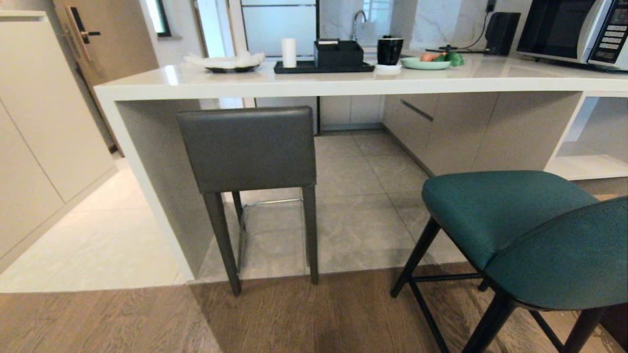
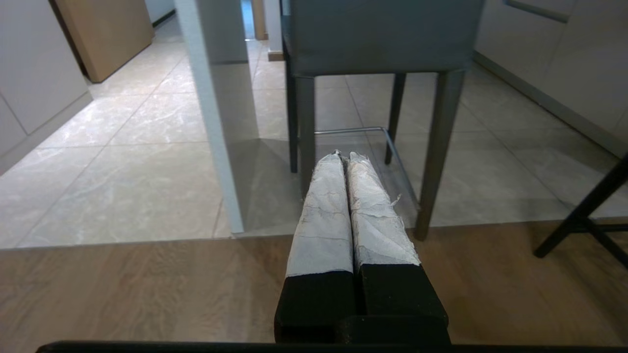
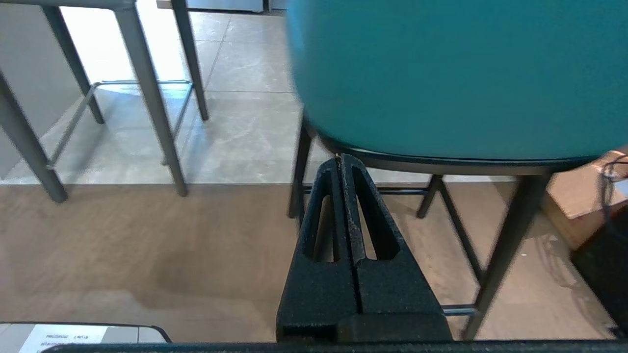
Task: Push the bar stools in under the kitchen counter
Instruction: Push the blue chair back under the dining table
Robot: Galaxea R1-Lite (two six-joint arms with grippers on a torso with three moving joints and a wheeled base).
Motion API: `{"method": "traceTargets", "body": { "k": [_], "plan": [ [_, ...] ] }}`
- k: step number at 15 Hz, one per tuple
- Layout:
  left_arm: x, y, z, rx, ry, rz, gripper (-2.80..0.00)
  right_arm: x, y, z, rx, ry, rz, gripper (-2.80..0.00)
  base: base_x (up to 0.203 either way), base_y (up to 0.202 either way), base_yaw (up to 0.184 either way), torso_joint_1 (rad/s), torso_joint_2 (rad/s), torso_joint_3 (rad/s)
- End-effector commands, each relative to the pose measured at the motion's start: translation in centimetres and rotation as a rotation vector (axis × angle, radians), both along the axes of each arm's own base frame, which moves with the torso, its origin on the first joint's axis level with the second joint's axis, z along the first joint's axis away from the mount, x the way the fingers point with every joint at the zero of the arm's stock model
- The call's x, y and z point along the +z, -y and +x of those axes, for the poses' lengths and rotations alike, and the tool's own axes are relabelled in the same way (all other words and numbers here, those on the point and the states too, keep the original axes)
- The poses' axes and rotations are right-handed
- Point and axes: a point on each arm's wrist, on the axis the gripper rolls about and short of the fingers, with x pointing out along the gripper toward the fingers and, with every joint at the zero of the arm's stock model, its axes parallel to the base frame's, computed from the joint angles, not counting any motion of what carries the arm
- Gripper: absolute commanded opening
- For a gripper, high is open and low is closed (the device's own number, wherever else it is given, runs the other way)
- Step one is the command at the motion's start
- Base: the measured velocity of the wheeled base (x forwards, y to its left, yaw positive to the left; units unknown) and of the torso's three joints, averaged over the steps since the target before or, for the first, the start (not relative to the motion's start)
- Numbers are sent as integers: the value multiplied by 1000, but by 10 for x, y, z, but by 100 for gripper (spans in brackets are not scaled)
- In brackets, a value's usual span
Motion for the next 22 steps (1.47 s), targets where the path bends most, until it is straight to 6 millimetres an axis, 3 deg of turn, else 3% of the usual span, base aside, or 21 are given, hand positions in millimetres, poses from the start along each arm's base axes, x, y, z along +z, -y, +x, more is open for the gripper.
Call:
{"method": "traceTargets", "body": {
  "k": [1, 22],
  "plan": [
    [-11, 0, 3, 1, -41, 0, -280, -1, 0, 0, 1, -5, 0, -280, 0, -193, 3, 2, 2, 2],
    [-11, 0, 3, 1, -41, 0, -280, 0, 0, 0, -1, -3, 8, -280, 0, -195, 2, 3, 3, 2]
  ]
}}
